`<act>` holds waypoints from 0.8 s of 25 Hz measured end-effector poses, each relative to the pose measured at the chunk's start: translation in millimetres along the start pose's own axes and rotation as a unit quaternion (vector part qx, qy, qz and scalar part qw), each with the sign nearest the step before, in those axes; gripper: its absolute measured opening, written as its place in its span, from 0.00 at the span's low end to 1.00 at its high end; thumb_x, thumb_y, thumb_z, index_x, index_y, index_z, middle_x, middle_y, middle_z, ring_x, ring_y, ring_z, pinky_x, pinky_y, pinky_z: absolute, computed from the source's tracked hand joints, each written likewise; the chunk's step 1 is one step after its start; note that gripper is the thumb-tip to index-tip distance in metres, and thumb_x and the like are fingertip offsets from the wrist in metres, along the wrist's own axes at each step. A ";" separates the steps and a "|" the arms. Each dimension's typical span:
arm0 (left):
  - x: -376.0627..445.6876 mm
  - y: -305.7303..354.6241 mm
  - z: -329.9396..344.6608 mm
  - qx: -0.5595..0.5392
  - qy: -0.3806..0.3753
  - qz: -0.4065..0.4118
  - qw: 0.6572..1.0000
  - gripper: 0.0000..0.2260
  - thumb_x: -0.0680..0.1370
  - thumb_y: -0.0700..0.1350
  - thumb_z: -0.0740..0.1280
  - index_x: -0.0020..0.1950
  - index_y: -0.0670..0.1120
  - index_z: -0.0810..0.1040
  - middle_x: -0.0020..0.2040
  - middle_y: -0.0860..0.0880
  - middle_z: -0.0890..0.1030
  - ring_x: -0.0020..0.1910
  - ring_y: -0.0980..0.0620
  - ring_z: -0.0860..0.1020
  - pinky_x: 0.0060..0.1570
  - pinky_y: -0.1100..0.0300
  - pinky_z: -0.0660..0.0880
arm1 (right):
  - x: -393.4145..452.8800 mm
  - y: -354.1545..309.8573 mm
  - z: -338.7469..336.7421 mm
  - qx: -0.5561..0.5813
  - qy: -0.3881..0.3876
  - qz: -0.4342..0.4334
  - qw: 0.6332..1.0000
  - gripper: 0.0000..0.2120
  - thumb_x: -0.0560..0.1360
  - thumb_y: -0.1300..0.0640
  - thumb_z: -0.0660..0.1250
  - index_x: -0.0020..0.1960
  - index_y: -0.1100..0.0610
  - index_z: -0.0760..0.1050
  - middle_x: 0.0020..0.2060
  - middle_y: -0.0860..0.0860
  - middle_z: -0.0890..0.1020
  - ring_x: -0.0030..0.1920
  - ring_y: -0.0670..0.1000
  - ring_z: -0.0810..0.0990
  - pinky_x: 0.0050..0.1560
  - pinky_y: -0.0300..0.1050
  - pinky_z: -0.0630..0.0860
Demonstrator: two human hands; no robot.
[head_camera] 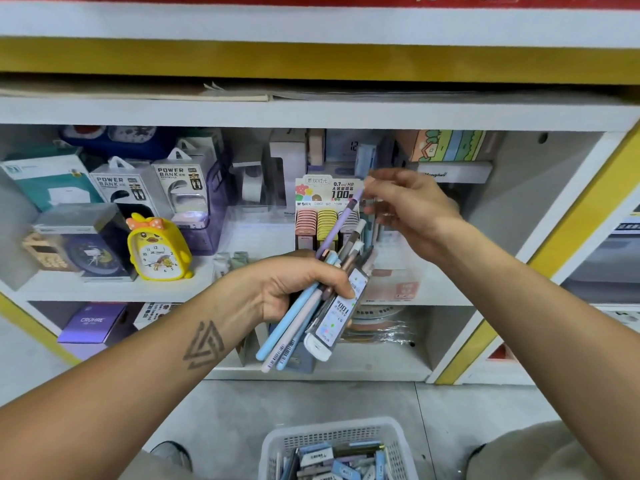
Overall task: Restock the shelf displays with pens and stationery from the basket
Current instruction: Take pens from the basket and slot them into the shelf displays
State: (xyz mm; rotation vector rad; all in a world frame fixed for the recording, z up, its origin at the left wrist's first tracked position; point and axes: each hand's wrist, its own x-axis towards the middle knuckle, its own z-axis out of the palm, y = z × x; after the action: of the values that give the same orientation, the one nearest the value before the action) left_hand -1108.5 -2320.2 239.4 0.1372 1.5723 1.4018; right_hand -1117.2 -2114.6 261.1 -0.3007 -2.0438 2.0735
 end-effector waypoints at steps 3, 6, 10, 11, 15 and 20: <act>2.3 0.4 6.2 0.013 -0.015 -0.005 1.000 0.08 0.68 0.33 0.71 0.45 0.39 0.81 0.40 0.39 0.81 0.37 0.44 0.82 0.40 0.53 0.81 | -4.8 4.2 -3.1 -0.019 -0.042 0.000 0.999 0.04 0.77 0.58 0.73 0.50 0.56 0.84 0.41 0.54 0.86 0.36 0.48 0.80 0.35 0.39 0.75; 5.5 2.3 12.3 0.005 -0.023 0.000 1.000 0.08 0.66 0.33 0.72 0.45 0.39 0.83 0.43 0.38 0.83 0.38 0.43 0.83 0.39 0.54 0.81 | -3.8 -0.4 -6.8 0.009 -0.034 -0.044 0.998 0.04 0.77 0.65 0.70 0.51 0.63 0.82 0.37 0.55 0.85 0.33 0.48 0.79 0.36 0.39 0.76; 11.8 4.4 15.1 -0.036 -0.037 0.001 0.999 0.05 0.71 0.32 0.69 0.43 0.38 0.85 0.43 0.38 0.84 0.38 0.44 0.84 0.39 0.54 0.81 | 1.2 -7.6 -28.5 0.044 0.121 -0.076 0.989 0.05 0.79 0.67 0.67 0.54 0.66 0.77 0.36 0.55 0.82 0.31 0.47 0.78 0.35 0.38 0.75; 13.0 5.2 13.6 -0.044 -0.034 0.002 0.998 0.05 0.71 0.33 0.69 0.42 0.38 0.85 0.43 0.38 0.84 0.38 0.44 0.84 0.39 0.54 0.82 | 1.5 -8.7 -34.8 0.021 0.156 -0.095 0.983 0.05 0.79 0.66 0.67 0.55 0.66 0.76 0.36 0.54 0.82 0.30 0.47 0.77 0.34 0.38 0.76; 15.4 12.0 5.0 -0.072 0.001 0.022 0.997 0.05 0.66 0.33 0.72 0.41 0.38 0.85 0.41 0.39 0.83 0.36 0.45 0.83 0.41 0.54 0.82 | 4.9 -11.0 -53.8 -0.075 0.210 -0.180 0.958 0.04 0.79 0.66 0.67 0.52 0.63 0.73 0.38 0.58 0.82 0.29 0.48 0.79 0.34 0.41 0.78; 19.0 16.5 1.4 -0.139 0.040 0.070 0.987 0.07 0.64 0.32 0.72 0.40 0.39 0.84 0.38 0.40 0.83 0.31 0.47 0.83 0.32 0.57 0.80 | 11.3 11.3 -58.5 -0.407 0.143 -0.207 0.878 0.03 0.82 0.60 0.61 0.52 0.56 0.74 0.41 0.54 0.83 0.41 0.52 0.83 0.46 0.53 0.82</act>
State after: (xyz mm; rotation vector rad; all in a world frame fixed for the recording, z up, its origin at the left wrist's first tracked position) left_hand -1125.3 -2301.6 241.9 0.0244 1.4371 1.7405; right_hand -1111.0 -2055.5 249.0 -0.2389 -2.3979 0.7952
